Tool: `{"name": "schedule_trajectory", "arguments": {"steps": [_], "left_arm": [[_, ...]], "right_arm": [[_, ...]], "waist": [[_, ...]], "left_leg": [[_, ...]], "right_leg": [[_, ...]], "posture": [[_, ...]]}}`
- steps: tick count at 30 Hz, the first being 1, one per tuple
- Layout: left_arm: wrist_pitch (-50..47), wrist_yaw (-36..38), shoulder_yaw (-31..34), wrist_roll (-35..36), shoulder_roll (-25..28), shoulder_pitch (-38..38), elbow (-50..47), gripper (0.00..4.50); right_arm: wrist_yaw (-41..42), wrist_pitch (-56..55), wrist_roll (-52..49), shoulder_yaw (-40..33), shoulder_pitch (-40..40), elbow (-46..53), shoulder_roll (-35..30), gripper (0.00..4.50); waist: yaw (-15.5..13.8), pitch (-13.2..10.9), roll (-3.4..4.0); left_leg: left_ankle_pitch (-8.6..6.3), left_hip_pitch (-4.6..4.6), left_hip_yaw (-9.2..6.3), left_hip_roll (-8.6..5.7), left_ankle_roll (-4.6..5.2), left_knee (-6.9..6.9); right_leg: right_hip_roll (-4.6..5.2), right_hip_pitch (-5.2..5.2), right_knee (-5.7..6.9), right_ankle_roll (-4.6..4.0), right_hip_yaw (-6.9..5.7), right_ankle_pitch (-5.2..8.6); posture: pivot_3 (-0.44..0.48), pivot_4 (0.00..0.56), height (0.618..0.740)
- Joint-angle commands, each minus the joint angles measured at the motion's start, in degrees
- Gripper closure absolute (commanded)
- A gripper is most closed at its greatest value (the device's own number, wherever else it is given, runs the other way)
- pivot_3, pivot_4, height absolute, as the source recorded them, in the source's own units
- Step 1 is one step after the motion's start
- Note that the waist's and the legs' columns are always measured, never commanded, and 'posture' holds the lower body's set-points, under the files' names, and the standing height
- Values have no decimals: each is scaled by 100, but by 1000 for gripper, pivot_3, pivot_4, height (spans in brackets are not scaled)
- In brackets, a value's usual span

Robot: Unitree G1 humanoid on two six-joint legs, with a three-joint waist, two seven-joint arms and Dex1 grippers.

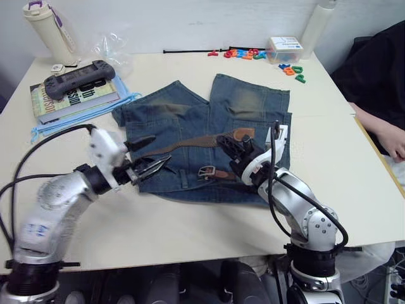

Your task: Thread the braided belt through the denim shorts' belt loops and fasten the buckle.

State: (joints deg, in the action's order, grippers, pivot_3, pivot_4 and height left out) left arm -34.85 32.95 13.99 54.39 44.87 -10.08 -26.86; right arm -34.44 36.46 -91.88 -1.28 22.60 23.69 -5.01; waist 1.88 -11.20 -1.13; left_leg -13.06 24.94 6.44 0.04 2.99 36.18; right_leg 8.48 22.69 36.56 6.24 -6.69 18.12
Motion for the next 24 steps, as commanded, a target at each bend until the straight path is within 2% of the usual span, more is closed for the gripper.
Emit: {"name": "schedule_trajectory", "arguments": {"steps": [1,3,5,9,12,15,21,24], "left_arm": [[-1175,-433,480,2747,230,172,-184,1049],[-1385,-1108,387,3897,148,363,88,1049],[-1366,-2082,6,4752,-148,519,357,1049],[-964,-3670,-486,5791,-798,516,600,1049],[-671,-4557,-470,5861,-1929,329,665,1049],[-453,-5140,-303,5861,-2799,62,650,1049],[-252,-5906,16,5861,-3696,-296,589,1049],[-256,-6047,122,5861,-3912,-407,599,1049]], "right_arm": [[244,61,113,131,235,-27,19,4500],[366,112,243,227,368,-129,37,4500],[509,201,361,307,492,-205,33,4500],[703,305,549,362,625,-288,-2,4500],[773,374,623,363,672,-285,5,4500],[774,409,651,348,640,-241,46,4500],[753,439,685,331,534,-169,87,4500],[740,435,707,322,512,-148,109,4500]], "waist": [[6,-2,3],[2,-2,3],[-3,-2,4],[-23,-1,2],[-34,4,-6],[-37,8,-12],[-27,9,-14],[-41,9,-15]], "left_leg": [[0,-9,-1,-2,0,0],[-1,-28,0,-4,-1,-2],[-4,-37,2,-5,0,-4],[-12,-42,2,-10,13,-4],[-17,-40,5,-19,22,-1],[-18,-35,7,-21,23,0],[-16,-38,17,-17,21,0],[-16,-37,18,-17,22,1]], "right_leg": [[1,-7,0,0,3,0],[1,-21,-3,-2,11,1],[2,-24,-2,-4,21,2],[4,-23,2,-5,37,3],[8,-22,7,-4,51,3],[7,-21,24,-2,50,2],[0,-20,23,-2,51,2],[1,-20,1,-2,51,2]], "posture": [[0,150,717],[0,150,717],[0,150,717],[0,150,717],[0,150,717],[0,150,717],[0,150,717],[0,150,717]]}}
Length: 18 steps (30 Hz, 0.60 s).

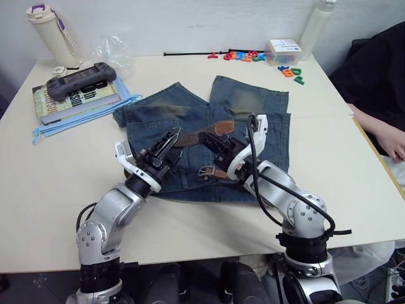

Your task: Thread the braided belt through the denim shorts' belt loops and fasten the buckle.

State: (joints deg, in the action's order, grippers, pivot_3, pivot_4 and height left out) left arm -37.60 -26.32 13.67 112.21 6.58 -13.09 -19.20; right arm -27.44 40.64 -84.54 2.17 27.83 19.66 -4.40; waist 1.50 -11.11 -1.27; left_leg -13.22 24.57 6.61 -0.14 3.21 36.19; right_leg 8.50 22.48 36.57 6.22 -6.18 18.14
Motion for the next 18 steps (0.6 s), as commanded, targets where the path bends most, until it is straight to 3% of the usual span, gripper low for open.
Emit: {"name": "schedule_trajectory", "arguments": {"steps": [1,3,5,6,9,18], "left_arm": [[12,-199,185,79,-165,-121,-166,1295],[-33,-326,231,79,-261,-136,-158,1884],[-92,-375,271,79,-296,-167,-134,2708],[-113,-383,291,79,-312,-186,-120,3323],[-232,-359,316,79,-293,-217,-66,4452],[-672,-35,351,79,-103,-349,179,4452]], "right_arm": [[35,13,-17,-25,-14,260,55,4500],[25,9,-8,-31,-20,272,64,4500],[22,9,-9,-36,-24,285,69,4500],[23,10,-10,-38,-24,288,71,4500],[18,16,-21,-30,-45,326,69,4500],[31,79,17,6,-53,389,33,4500]], "waist": [[-7,0,0],[-10,1,-1],[-8,1,-1],[-8,1,-1],[-11,0,-1],[-9,0,-1]], "left_leg": [[0,0,0,0,0,0],[0,0,0,0,0,0],[-1,1,0,0,1,-1],[-1,1,0,0,0,-1],[-1,1,0,0,0,-1],[-2,2,0,0,-1,-4]], "right_leg": [[-1,0,-3,0,0,0],[0,-1,-5,0,-1,0],[-1,-1,-6,0,-1,0],[-1,-1,-7,0,-1,0],[-1,-1,-8,0,-1,0],[-2,0,-15,0,-2,0]], "posture": [[0,150,717],[0,150,717],[0,150,717],[0,150,717],[0,150,717],[0,150,717]]}}
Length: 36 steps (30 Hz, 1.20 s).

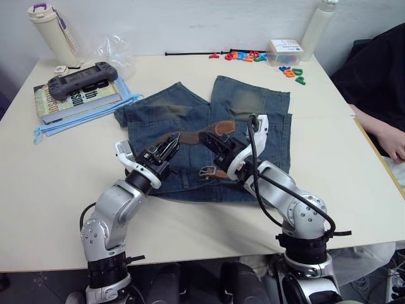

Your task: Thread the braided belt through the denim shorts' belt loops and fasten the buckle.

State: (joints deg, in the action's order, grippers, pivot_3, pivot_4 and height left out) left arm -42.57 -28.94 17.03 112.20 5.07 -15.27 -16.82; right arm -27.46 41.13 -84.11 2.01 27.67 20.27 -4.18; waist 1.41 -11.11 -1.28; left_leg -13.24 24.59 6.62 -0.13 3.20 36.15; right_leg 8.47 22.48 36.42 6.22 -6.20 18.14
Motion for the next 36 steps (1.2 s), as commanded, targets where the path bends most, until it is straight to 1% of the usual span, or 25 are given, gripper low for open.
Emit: {"name": "schedule_trajectory", "arguments": {"steps": [1,6,8,9,12,14,15,17,23,24,25,28,31,34,36], "left_arm": [[-200,249,10,80,69,-141,-35,4452],[-216,315,18,80,73,-200,33,4452],[-164,333,50,80,-15,-245,40,4500],[-141,326,63,80,-56,-261,42,4500],[-280,375,15,80,88,-303,112,4500],[-388,388,-74,80,225,-321,137,4500],[-450,432,-132,80,294,-324,133,4500],[-510,517,-208,80,353,-328,118,4500],[-211,350,-168,80,157,-300,29,4500],[-85,328,-42,80,117,-341,85,4500],[5,315,48,80,92,-372,127,4500],[71,370,330,80,320,-438,332,4500],[-14,365,606,80,412,-428,358,4500],[-272,334,899,80,512,-244,254,4500],[-529,375,1089,80,640,-33,198,4500]], "right_arm": [[22,39,-11,20,-43,336,10,4500],[-19,62,23,4,-75,385,-3,4500],[-40,60,29,-16,-93,404,-10,3575],[-46,55,26,-24,-99,411,-8,3277],[-55,0,25,-63,-76,426,21,1700],[-52,-27,41,-73,-69,428,45,948],[-42,-36,43,-74,-77,434,53,469],[-22,-54,44,-79,-88,439,75,469],[-82,-64,37,-106,-93,401,104,469],[-109,-44,0,-105,-114,414,92,224],[-128,-30,-28,-104,-130,425,83,224],[-170,74,-233,-127,-344,610,-84,224],[-204,163,-568,-208,-592,855,-384,224],[24,428,-740,-327,-815,1079,-1017,224],[609,590,-390,-384,-808,1296,-1608,224]], "waist": [[-2,0,0],[-3,0,0],[-5,0,0],[-8,0,0],[-1,0,0],[-1,0,0],[-2,0,0],[-2,0,0],[-6,0,0],[-6,0,0],[-7,0,0],[-8,0,0],[-1,0,0],[-15,0,0],[-31,-1,1]], "left_leg": [[0,0,0,0,-1,0],[-2,1,0,0,-1,-3],[-2,2,0,0,-1,-5],[-2,3,-1,1,-1,-6],[-3,7,-2,1,-1,-6],[-3,9,-1,1,0,-8],[-3,11,-2,1,0,-9],[-3,14,-4,1,-1,-10],[-4,24,-6,1,1,-9],[-5,27,-7,1,1,-9],[-5,28,-8,1,1,-9],[-5,33,-7,1,2,-9],[-5,39,-9,2,2,-10],[-9,47,-9,-1,9,-8],[-13,47,-9,-2,15,-7]], "right_leg": [[0,0,-1,0,0,0],[1,-1,-9,1,0,0],[1,0,-12,1,0,-1],[1,0,-14,1,-2,-1],[1,0,-24,6,-3,-3],[1,0,-28,7,-3,-4],[0,1,-30,7,-5,-4],[0,3,-32,7,-7,-4],[0,4,-43,12,-9,-7],[1,5,-44,13,-10,-8],[1,6,-45,13,-10,-8],[0,11,-45,13,-12,-8],[0,13,-48,13,-15,-8],[2,13,-57,19,-17,-11],[3,9,-60,22,-17,-13]], "posture": [[0,150,717],[0,150,717],[0,150,717],[0,150,717],[0,150,717],[0,150,717],[0,150,717],[0,150,717],[0,150,717],[0,150,717],[0,150,717],[0,150,717],[0,150,717],[0,150,717],[0,150,717]]}}
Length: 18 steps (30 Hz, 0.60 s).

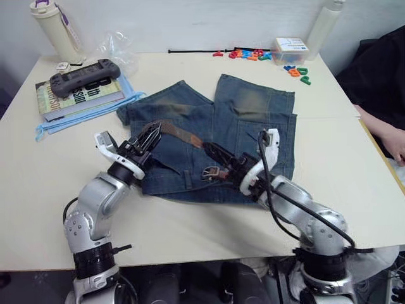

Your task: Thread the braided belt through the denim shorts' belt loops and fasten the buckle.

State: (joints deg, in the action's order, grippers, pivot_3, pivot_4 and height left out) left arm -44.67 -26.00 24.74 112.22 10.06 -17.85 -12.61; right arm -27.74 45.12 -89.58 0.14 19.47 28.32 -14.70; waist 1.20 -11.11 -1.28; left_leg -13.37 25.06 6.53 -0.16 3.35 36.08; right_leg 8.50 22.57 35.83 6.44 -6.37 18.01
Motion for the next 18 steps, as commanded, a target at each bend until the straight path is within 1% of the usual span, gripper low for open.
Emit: {"name": "schedule_trajectory", "arguments": {"steps": [1,6,9,13,18], "left_arm": [[-472,134,399,78,231,342,-227,4500],[-1029,389,604,78,644,770,-124,4500],[-1230,527,622,78,821,950,-57,4500],[-1376,696,622,78,1008,1092,18,4500],[-1537,911,670,78,1271,1311,214,4500]], "right_arm": [[1030,206,473,-196,59,640,-857,224],[3139,72,2357,295,288,1270,-2383,224],[4002,-91,3054,530,320,1318,-2820,224],[4492,-210,3539,565,256,1256,-2870,224],[4664,-188,3780,440,232,1202,-2695,224]], "waist": [[-8,-1,1],[-51,-2,3],[-114,-2,2],[-156,-3,1],[-201,-3,1]], "left_leg": [[-1,1,0,-3,2,-1],[-4,-2,3,3,-5,-2],[-23,-7,0,6,-36,-2],[-28,-1,-1,4,-40,0],[-35,-3,-1,4,-46,-1]], "right_leg": [[2,1,-9,4,0,-2],[-2,2,-13,5,-3,-3],[-2,-1,-21,5,-3,-3],[2,-2,-26,5,-6,-3],[3,-3,-32,4,-5,-4]], "posture": [[0,150,717],[0,150,717],[0,150,717],[0,150,717],[0,150,717]]}}
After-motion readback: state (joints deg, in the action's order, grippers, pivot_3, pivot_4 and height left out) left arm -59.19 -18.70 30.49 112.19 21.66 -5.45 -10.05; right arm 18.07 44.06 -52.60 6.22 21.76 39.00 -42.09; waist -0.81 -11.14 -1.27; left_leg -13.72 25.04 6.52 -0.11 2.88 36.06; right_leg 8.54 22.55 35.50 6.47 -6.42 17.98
